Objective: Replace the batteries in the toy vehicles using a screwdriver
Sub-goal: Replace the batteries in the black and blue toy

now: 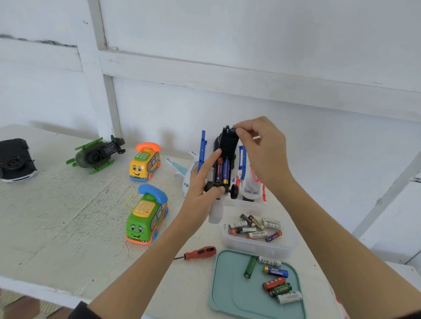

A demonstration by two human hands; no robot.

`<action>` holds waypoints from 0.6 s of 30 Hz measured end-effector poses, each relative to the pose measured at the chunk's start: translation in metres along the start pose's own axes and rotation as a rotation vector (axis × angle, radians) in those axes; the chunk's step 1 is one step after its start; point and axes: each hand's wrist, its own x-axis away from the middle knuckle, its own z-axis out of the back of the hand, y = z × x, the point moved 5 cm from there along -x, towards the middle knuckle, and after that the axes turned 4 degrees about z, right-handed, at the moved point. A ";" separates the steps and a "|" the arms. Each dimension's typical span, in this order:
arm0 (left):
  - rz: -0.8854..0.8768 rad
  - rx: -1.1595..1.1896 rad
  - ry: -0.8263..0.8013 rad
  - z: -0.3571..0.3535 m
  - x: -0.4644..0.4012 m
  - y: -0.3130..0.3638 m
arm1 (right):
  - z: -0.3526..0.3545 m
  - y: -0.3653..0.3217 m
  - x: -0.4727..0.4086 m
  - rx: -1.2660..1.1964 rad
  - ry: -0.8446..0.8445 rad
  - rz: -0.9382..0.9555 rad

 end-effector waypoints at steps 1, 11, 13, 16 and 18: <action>0.000 0.002 0.005 0.002 0.001 0.000 | -0.002 0.000 -0.001 -0.004 -0.007 -0.003; 0.034 0.038 0.080 0.015 0.001 -0.003 | -0.014 -0.005 0.015 -0.150 -0.097 -0.031; 0.019 0.019 0.099 0.019 -0.001 -0.004 | -0.015 -0.006 0.021 -0.158 -0.110 -0.009; -0.012 0.013 0.126 0.025 -0.004 -0.006 | -0.019 -0.008 0.030 -0.168 -0.117 0.024; -0.029 0.013 0.136 0.028 -0.005 -0.006 | -0.022 -0.009 0.035 -0.176 -0.116 0.046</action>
